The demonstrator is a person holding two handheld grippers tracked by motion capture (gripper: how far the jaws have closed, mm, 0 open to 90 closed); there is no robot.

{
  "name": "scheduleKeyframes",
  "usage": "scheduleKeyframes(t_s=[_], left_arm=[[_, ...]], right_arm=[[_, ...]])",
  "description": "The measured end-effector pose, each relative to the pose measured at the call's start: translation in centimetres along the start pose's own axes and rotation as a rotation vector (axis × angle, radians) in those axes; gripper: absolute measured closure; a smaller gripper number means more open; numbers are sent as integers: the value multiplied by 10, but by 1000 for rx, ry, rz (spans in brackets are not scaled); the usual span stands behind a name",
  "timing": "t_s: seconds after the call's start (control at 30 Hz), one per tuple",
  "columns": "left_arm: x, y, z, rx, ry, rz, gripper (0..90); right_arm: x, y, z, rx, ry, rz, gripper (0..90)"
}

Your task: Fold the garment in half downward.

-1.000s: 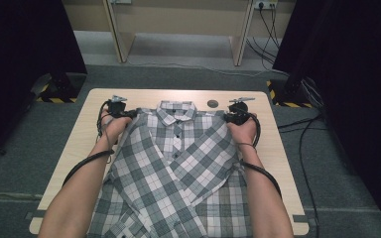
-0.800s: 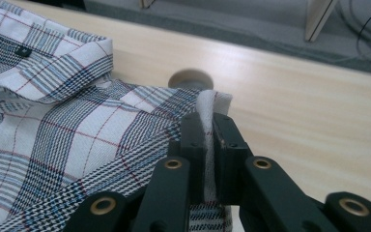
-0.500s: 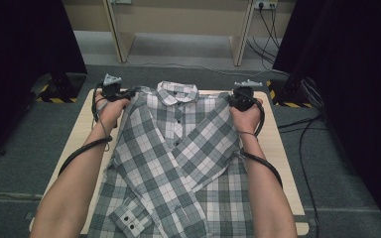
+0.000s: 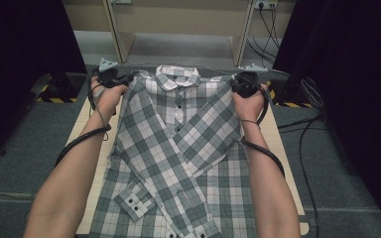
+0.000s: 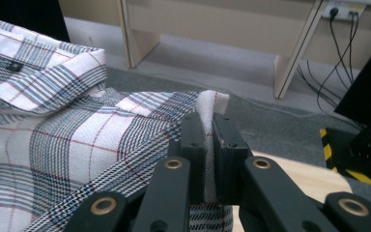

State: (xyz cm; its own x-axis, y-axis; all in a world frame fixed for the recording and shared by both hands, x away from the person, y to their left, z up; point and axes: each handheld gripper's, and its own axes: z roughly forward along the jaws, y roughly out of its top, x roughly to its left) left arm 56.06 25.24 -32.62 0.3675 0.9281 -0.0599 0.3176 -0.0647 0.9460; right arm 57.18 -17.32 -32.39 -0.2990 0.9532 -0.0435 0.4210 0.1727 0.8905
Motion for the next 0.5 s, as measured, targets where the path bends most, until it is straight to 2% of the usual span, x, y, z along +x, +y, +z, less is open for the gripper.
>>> scheduleKeyframes(t_s=[0.5], left_arm=[[-4, 40, -8, -54, 0, 11, 872]], right_arm=[[-4, 37, -15, -60, -27, 14, 851]])
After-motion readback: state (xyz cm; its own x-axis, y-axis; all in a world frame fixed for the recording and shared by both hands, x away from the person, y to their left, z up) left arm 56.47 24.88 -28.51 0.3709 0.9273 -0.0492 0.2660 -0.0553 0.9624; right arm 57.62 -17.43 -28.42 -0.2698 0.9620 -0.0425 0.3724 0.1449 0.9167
